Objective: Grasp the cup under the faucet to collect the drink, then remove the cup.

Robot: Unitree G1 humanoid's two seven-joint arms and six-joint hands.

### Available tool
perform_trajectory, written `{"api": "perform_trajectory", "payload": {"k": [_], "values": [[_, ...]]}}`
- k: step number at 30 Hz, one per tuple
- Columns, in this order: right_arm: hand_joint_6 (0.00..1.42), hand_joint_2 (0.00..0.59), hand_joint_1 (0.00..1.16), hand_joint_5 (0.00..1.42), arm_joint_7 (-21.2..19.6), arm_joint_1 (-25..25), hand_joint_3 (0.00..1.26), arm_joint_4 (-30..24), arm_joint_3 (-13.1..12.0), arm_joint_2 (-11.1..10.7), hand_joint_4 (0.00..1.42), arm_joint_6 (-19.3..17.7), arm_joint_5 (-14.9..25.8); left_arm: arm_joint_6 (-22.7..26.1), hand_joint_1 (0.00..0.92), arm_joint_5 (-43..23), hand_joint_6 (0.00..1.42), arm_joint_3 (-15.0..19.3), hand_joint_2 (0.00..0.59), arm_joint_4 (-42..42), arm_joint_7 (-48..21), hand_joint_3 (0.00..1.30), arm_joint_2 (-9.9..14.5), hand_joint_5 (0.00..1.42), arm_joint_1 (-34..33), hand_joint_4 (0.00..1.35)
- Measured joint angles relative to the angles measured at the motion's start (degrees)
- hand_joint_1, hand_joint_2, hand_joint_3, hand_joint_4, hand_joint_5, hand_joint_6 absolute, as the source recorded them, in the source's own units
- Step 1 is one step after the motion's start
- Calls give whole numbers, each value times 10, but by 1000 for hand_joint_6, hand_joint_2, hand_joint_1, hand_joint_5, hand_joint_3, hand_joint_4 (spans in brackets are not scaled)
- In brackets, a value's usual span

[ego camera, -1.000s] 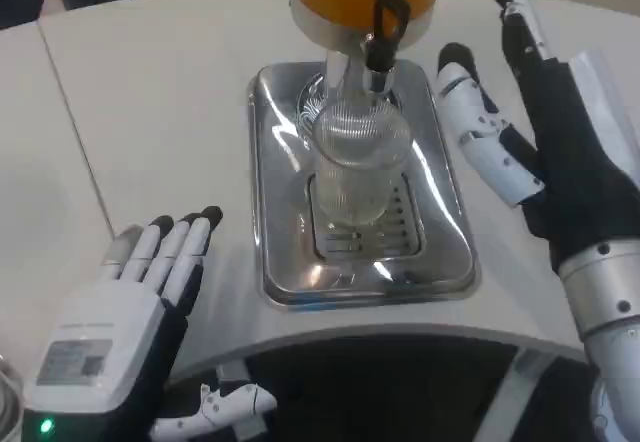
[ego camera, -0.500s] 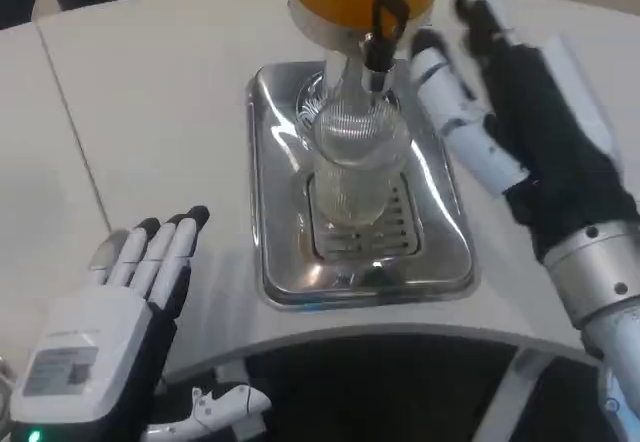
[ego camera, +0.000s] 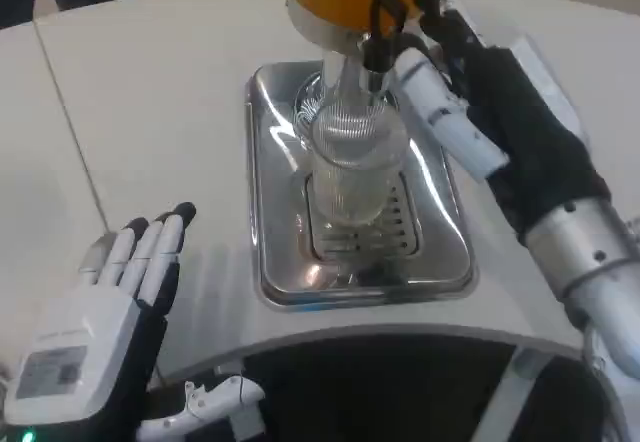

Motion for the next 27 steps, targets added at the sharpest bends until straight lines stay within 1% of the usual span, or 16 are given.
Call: {"api": "perform_trajectory", "payload": {"k": [3, 6, 10, 13, 14, 19, 21, 24, 26, 27], "values": [[0, 582, 182, 0, 1, -28, 0, 26, 5, -3, 0, -2, 17, 0, 0, 0, 0, 0, 5, 0, 0, 0, -3, 0, 0, 0], [0, 582, 180, 0, 4, -40, 0, 42, 8, -10, 0, -4, 31, 0, 0, 0, 0, 0, 5, 2, 0, 0, -4, 0, -1, 0], [0, 582, 177, 0, 4, -46, 0, 49, 13, -12, 0, -4, 41, 0, 0, 1, 2, 0, 4, 3, 0, 0, -4, 0, -3, 0], [0, 582, 176, 0, 10, -51, 0, 51, 20, -20, 0, -4, 49, -1, 0, 2, 5, 0, 4, 5, 0, 0, -4, 0, -5, 0], [0, 582, 175, 0, 14, -52, 0, 49, 25, -23, 0, -4, 51, -1, 0, 1, 5, 0, 4, 7, 0, 0, -4, 0, -5, 0], [1, 582, 173, 0, 19, -52, 0, 35, 41, -40, 0, -4, 49, -1, 0, 2, 8, -1, 6, 12, 0, 0, -4, 0, -6, 0], [1, 582, 173, 0, 19, -52, 0, 35, 44, -43, 0, -4, 49, -1, 0, 2, 11, -1, 7, 12, 0, 0, -5, 0, -7, 0], [1, 577, 170, 0, 23, -52, 0, 35, 47, -55, 0, -4, 49, -1, 0, 2, 16, -2, 8, 15, 0, 0, -6, 0, -8, 0], [1, 575, 169, 0, 27, -55, 0, 35, 56, -71, 0, -4, 38, -1, 0, 2, 18, -2, 9, 19, 1, 0, -8, 0, -10, 0], [1, 565, 151, 0, 30, -57, 0, 35, 59, -77, 0, -4, 35, -1, 1, 1, 19, -2, 9, 21, 1, 0, -9, 0, -11, 0]]}}
